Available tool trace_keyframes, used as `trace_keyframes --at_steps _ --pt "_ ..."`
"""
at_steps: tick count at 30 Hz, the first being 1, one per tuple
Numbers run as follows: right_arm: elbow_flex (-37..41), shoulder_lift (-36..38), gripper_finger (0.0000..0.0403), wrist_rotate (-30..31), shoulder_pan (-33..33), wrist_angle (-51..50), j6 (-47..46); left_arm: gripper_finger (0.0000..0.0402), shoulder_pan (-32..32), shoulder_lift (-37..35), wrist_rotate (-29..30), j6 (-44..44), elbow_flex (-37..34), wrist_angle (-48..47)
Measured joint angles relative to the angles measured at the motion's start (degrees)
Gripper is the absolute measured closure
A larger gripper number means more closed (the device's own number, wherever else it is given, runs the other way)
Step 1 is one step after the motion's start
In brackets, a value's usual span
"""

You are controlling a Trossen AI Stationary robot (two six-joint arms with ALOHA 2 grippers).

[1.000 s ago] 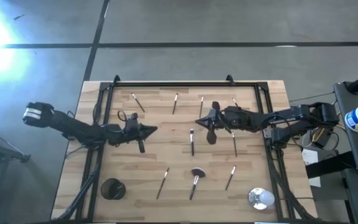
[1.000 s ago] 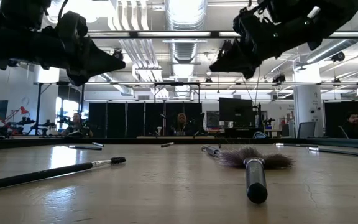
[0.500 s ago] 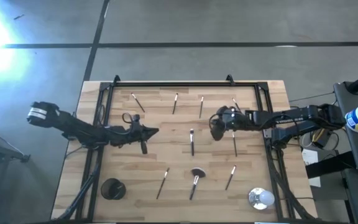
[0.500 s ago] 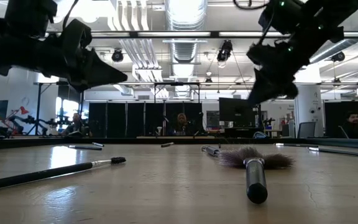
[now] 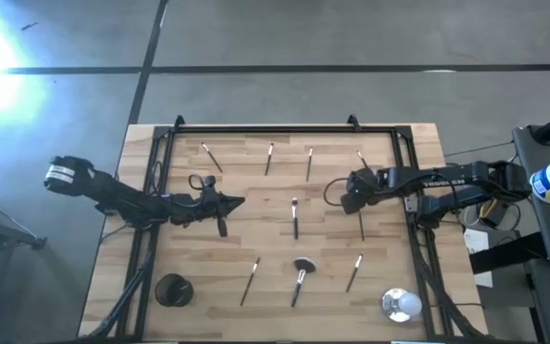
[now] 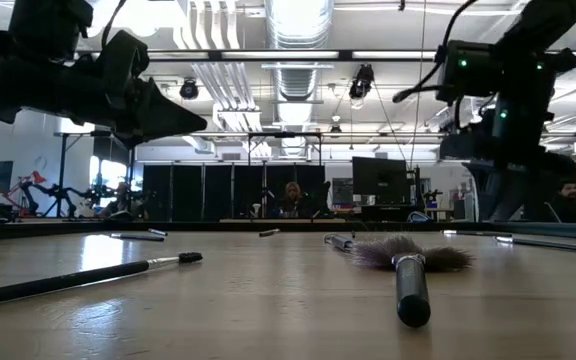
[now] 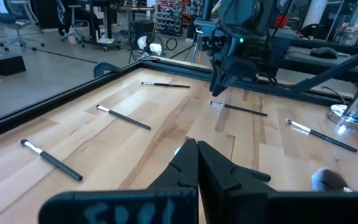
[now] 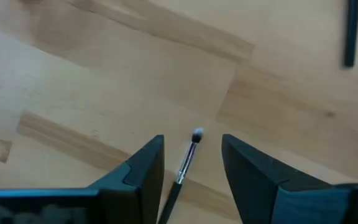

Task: Pick & Place Makeup Brushes
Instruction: Put the black eyeshadow brush into the makeup holder

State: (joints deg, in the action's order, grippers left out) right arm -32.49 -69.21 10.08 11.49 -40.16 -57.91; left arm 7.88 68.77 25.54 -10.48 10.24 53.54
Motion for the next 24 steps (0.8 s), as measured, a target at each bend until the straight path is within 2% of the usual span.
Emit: trace_keyframes --at_steps 10,18,24 --pt "5.4 -1.0 0.0286 0.6 0.0 8.7 -3.2 0.0402 0.0 0.0 0.0 -0.4 0.0 0.0" --pt "5.4 -5.7 0.0325 1.0 0.0 8.7 -2.1 0.0402 0.0 0.0 0.0 -1.4 0.0 0.0" --pt "5.4 -4.8 0.037 0.7 -0.1 9.1 1.5 0.0402 0.0 0.0 -0.4 -1.6 0.0 -0.2"
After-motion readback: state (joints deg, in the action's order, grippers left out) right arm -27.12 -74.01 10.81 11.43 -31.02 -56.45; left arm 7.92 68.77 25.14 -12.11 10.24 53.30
